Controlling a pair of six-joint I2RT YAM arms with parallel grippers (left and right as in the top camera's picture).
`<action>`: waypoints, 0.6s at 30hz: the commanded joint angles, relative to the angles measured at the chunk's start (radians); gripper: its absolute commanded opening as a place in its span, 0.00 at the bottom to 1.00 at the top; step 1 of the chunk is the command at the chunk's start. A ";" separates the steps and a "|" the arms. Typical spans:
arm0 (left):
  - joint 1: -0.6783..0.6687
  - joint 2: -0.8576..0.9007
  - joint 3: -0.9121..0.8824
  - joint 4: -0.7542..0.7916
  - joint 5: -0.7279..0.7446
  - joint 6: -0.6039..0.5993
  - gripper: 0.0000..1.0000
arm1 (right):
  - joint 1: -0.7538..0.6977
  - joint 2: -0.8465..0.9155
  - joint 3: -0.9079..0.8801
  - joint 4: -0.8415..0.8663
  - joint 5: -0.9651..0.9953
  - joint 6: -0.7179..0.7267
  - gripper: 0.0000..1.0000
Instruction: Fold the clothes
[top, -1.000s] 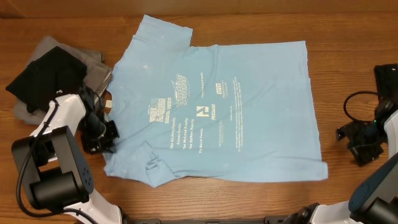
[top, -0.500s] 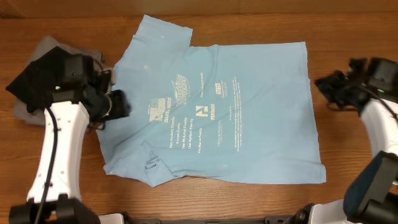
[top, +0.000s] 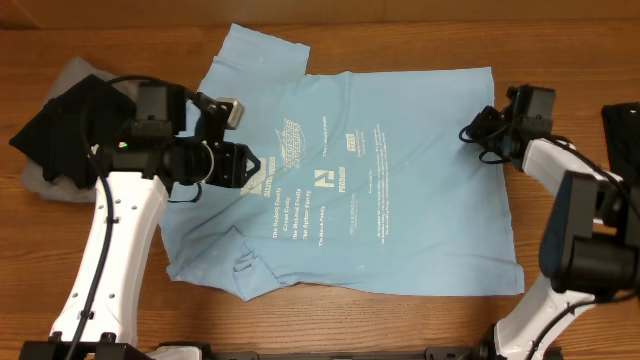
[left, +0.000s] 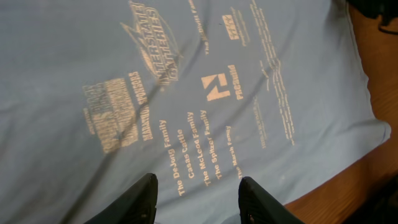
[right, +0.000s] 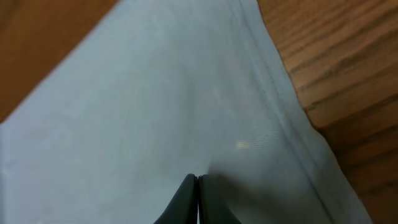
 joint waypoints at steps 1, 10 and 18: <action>-0.026 -0.018 0.016 0.008 0.022 0.042 0.46 | -0.005 0.045 0.013 0.028 0.043 0.010 0.04; -0.040 -0.018 0.016 0.001 0.018 0.041 0.45 | -0.124 0.088 0.018 -0.024 0.328 0.063 0.04; -0.040 -0.017 0.016 0.006 -0.003 0.041 0.49 | -0.225 0.076 0.074 -0.060 0.079 0.006 0.11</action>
